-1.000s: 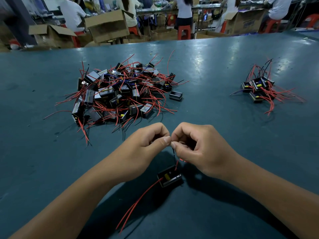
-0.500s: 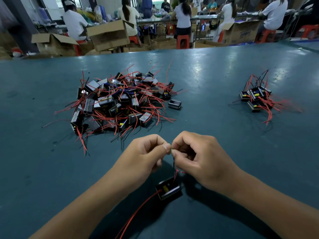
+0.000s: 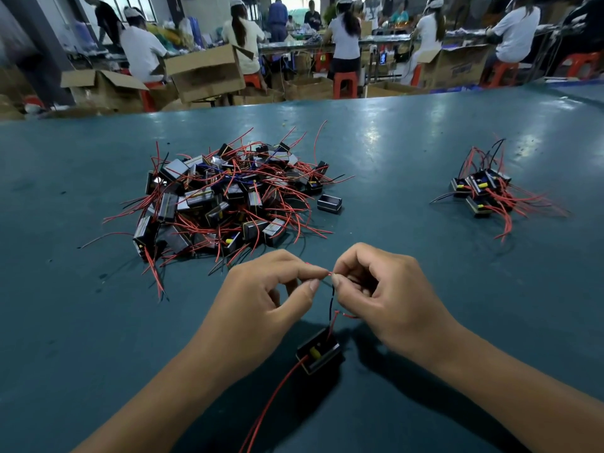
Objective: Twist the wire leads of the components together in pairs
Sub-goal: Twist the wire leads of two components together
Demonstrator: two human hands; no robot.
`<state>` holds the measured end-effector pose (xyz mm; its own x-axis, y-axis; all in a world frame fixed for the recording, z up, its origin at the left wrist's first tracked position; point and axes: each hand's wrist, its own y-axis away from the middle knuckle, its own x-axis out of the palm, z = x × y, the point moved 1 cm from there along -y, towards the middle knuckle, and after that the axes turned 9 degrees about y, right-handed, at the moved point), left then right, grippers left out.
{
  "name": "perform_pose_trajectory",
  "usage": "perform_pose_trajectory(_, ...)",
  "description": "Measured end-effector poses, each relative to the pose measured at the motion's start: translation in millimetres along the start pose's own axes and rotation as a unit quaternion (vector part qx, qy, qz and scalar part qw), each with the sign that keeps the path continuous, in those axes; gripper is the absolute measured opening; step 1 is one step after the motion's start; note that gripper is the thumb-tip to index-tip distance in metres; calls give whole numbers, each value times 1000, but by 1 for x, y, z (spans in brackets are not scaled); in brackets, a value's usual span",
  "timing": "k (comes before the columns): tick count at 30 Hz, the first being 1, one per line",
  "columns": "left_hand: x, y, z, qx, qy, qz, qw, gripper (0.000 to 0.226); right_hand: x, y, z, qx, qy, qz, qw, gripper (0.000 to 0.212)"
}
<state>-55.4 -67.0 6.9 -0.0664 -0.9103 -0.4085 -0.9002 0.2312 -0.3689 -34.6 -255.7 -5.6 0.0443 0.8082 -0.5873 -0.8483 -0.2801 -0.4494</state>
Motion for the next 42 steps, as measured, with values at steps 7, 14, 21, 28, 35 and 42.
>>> perform_pose_trajectory(7, 1, 0, -1, -37, 46, 22, 998, 17, 2, 0, -3, 21, -24, -4, 999, 15)
perform_pose_trajectory(14, 0, -2, 1, -41, 73, 5, 996, 28, 1, -1, -4, 46, -56, -2, 997, 18)
perform_pose_trajectory(21, 4, -1, 7, -39, 96, 36, 994, 30, 2, 1, -1, 44, -70, 5, 997, 16)
perform_pose_trajectory(28, 10, -3, 16, -91, 141, 11, 986, 22, 3, 0, -1, 48, -61, -12, 997, 13)
perform_pose_trajectory(35, 13, -2, 18, -106, 231, 9, 967, 22, 3, -1, -2, 58, -102, 25, 993, 8)
perform_pose_trajectory(42, 1, -8, 17, -72, 132, 27, 988, 6, 1, -3, -4, 52, -81, 32, 995, 16)
